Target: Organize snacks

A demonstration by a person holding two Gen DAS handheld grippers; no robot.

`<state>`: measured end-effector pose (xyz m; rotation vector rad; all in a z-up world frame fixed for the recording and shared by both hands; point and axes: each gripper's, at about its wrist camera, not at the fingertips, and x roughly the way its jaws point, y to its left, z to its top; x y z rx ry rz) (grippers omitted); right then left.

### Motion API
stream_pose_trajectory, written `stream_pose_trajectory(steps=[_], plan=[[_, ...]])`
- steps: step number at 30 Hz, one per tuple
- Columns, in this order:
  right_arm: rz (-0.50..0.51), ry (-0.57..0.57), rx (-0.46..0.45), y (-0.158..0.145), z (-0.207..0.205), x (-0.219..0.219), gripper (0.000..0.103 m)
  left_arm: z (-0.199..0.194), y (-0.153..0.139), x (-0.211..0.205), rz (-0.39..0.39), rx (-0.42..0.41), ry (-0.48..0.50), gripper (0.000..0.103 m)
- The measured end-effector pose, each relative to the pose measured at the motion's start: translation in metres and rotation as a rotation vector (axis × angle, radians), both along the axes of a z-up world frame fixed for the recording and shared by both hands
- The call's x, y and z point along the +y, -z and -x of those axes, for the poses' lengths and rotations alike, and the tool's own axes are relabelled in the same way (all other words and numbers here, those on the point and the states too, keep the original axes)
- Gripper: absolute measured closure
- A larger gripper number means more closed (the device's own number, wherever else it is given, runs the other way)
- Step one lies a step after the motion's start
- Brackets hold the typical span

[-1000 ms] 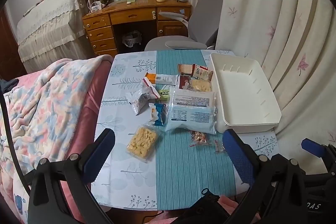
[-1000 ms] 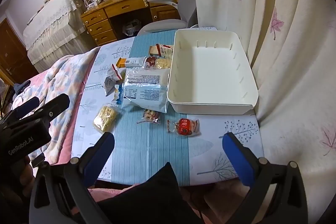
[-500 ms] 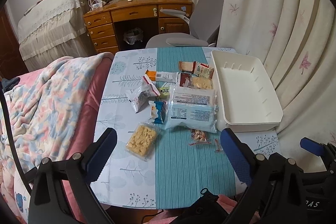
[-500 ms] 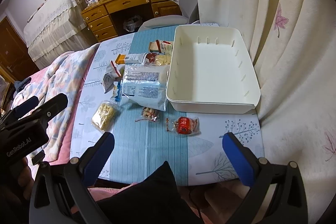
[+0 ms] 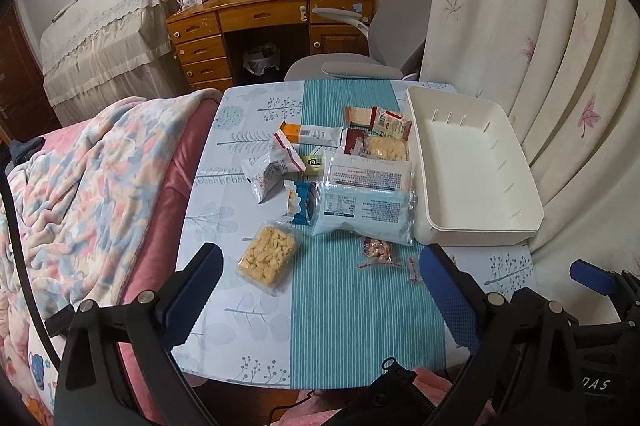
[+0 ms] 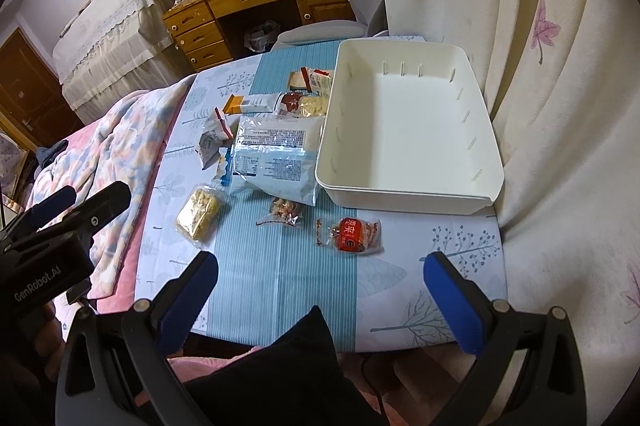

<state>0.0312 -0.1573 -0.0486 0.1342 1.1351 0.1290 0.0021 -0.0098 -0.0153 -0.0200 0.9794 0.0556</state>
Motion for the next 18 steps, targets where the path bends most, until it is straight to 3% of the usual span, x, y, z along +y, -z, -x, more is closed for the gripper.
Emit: stream_pose_trajectory(steps=[18], plan=[[-0.083,-0.1,0.06,0.016,-0.009,-0.027,0.0,0.013,0.01,-0.021,-0.003,0.064,-0.111,0.005]])
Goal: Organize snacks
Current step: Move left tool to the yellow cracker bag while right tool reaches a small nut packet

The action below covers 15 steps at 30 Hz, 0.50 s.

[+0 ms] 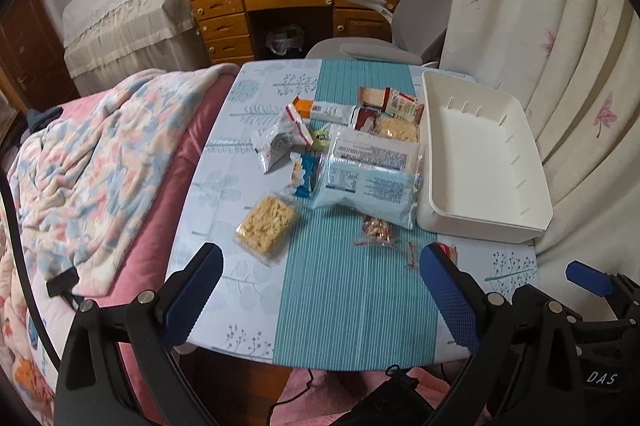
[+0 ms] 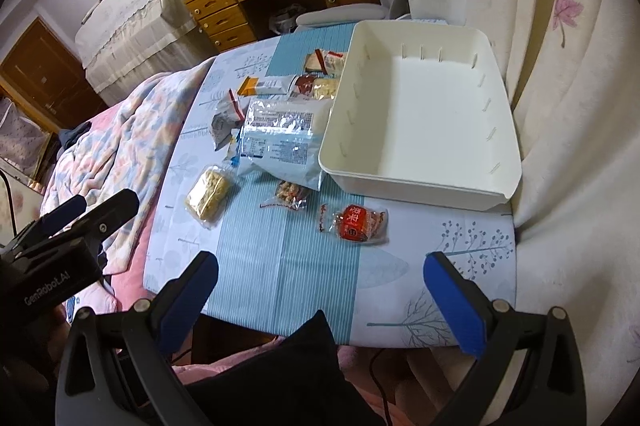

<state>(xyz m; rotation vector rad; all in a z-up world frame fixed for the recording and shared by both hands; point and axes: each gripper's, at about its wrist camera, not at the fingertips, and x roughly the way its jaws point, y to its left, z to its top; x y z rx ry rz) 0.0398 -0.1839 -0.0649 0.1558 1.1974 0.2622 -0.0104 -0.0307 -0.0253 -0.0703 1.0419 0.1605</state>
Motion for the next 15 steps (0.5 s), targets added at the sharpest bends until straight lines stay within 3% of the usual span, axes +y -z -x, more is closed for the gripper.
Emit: stream_pose_trajectory(steps=[7,15], plan=[[-0.034,0.003,0.055,0.013,-0.003,-0.006,0.0,0.001,0.014,0.011,0.02,0.055,-0.07,0.005],[-0.067,0.1,0.143,0.03,-0.007,-0.014,0.0,-0.015,0.04,0.037,0.053,0.154,-0.105,0.005]])
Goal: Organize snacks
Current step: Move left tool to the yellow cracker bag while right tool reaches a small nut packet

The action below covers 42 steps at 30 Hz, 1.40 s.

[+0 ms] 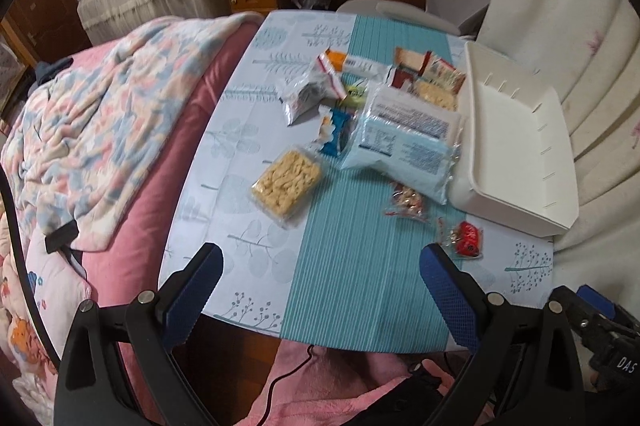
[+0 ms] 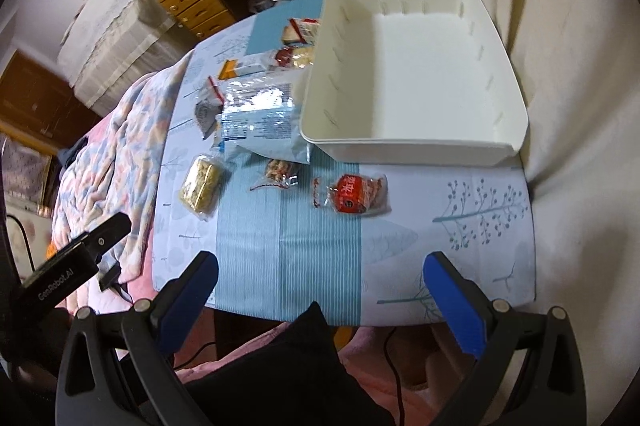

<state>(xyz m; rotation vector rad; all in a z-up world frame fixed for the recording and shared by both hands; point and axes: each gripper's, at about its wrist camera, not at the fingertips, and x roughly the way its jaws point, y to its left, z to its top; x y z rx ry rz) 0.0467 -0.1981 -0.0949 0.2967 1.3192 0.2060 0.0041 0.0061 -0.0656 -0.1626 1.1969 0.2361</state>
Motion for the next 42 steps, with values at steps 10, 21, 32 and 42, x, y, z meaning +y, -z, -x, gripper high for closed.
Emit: stream_pose_trajectory(steps=[10,21,32,42], plan=[[-0.048,0.235,0.134,0.027,-0.008,0.0,0.0,-0.043,0.038,0.033,0.04,0.136,0.087,0.005],[-0.113,0.575,0.193,0.065,-0.012,0.011,0.004,-0.1,0.094,0.061,0.018,0.215,0.278,0.005],[-0.081,0.766,0.202,0.114,-0.016,0.008,0.008,-0.125,0.152,0.06,0.003,0.239,0.41,0.005],[-0.007,0.728,0.186,0.146,-0.039,0.012,0.014,-0.137,0.185,0.06,-0.031,0.193,0.464,0.007]])
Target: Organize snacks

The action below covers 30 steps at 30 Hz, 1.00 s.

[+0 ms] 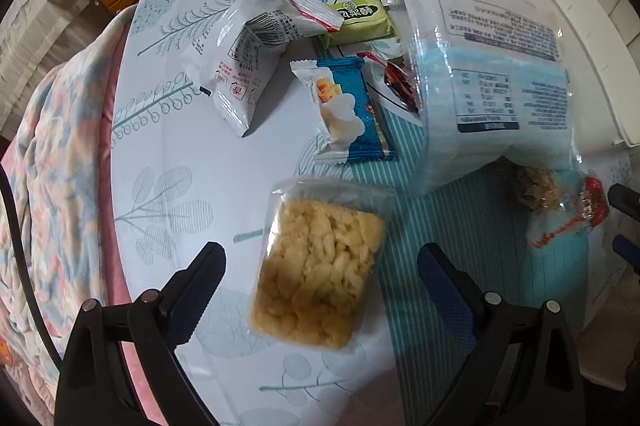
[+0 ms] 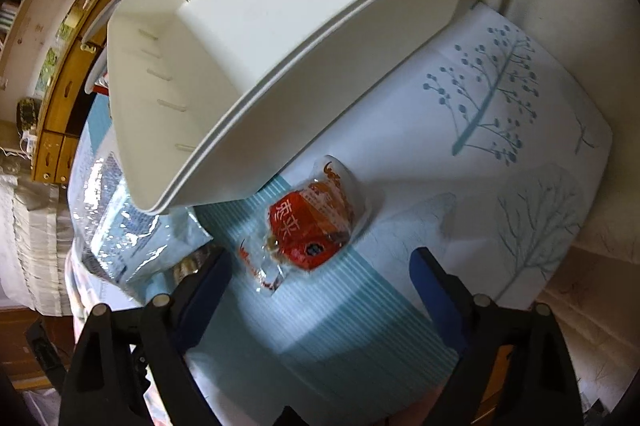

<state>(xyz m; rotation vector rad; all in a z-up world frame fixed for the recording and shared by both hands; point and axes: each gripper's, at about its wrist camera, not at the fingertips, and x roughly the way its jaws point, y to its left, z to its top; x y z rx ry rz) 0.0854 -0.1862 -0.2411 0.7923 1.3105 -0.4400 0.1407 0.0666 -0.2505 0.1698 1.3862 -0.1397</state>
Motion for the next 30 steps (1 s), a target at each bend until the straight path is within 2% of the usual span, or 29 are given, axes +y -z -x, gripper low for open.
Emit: stream_pose_trajectory(steps=[3,7,10,11,13,21,30], plan=[[0.035,-0.032,0.009,0.006,-0.009,0.005,0.016,-0.002,0.01,0.002,-0.007,0.018,0.011,0.013],[0.055,-0.058,0.019,0.014,-0.018,0.007,0.022,-0.004,0.019,0.007,0.01,0.04,0.005,0.027],[0.08,-0.08,0.032,0.018,-0.024,0.01,0.03,-0.005,0.024,0.012,0.031,0.054,0.002,0.038],[0.085,-0.088,0.036,0.02,-0.026,0.011,0.036,-0.005,0.026,0.013,0.034,0.054,0.001,0.039],[0.09,-0.094,0.042,0.021,-0.028,0.011,0.038,-0.007,0.027,0.018,0.041,0.045,0.001,0.042],[0.083,-0.101,0.069,0.015,-0.028,0.015,0.042,-0.016,0.027,0.031,0.076,0.051,0.019,0.046],[-0.009,-0.118,0.135,0.0,-0.016,0.048,0.042,-0.02,0.002,0.05,0.16,0.028,0.007,0.046]])
